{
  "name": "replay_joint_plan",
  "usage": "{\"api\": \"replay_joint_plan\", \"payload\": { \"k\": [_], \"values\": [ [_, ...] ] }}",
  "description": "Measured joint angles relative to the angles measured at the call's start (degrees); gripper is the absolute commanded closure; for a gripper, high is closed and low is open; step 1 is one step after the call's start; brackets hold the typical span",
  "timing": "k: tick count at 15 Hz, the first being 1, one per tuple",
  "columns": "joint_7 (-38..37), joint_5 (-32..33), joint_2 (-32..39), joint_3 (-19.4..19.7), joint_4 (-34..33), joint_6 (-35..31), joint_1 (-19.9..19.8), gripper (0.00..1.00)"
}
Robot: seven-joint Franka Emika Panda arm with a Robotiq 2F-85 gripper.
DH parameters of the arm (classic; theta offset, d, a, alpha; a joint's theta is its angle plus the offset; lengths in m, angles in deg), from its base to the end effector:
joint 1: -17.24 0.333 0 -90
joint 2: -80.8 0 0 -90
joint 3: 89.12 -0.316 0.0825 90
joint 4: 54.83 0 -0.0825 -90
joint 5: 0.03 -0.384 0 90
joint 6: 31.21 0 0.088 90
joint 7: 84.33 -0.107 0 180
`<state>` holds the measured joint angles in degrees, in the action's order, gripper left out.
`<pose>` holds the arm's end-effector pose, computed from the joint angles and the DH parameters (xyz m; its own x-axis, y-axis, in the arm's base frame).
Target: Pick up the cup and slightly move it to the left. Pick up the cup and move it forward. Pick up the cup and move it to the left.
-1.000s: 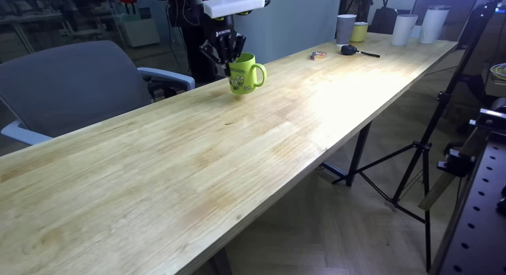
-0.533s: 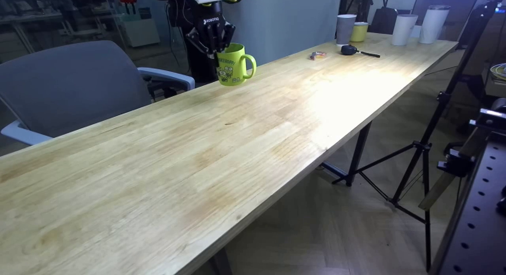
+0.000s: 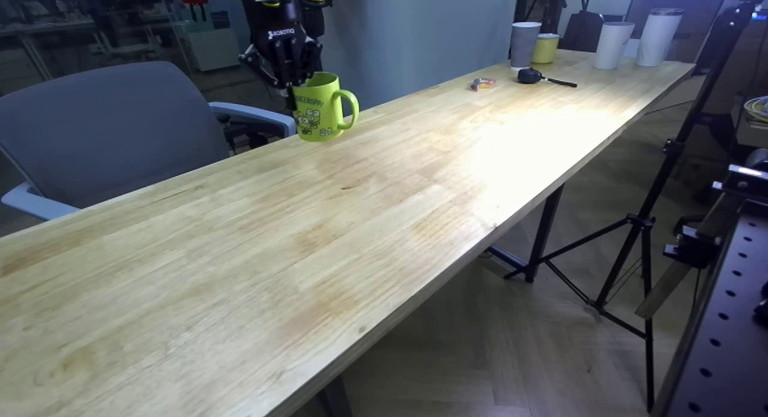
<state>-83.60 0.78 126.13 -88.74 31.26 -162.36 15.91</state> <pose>0.7125 -0.0208 0.1969 1.0000 -0.0059 -0.0050 -0.0058 -0.9999 0.0153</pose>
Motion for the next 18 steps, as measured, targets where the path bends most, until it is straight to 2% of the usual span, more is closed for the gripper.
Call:
{"api": "replay_joint_plan", "payload": {
  "k": [11, 18],
  "values": [
    [0.0, 0.04, -1.16, -2.0, 6.03, -1.73, 5.04, 0.98],
    [0.0, 0.38, -0.89, -1.78, 9.58, -4.22, 5.87, 0.98]
  ]
}}
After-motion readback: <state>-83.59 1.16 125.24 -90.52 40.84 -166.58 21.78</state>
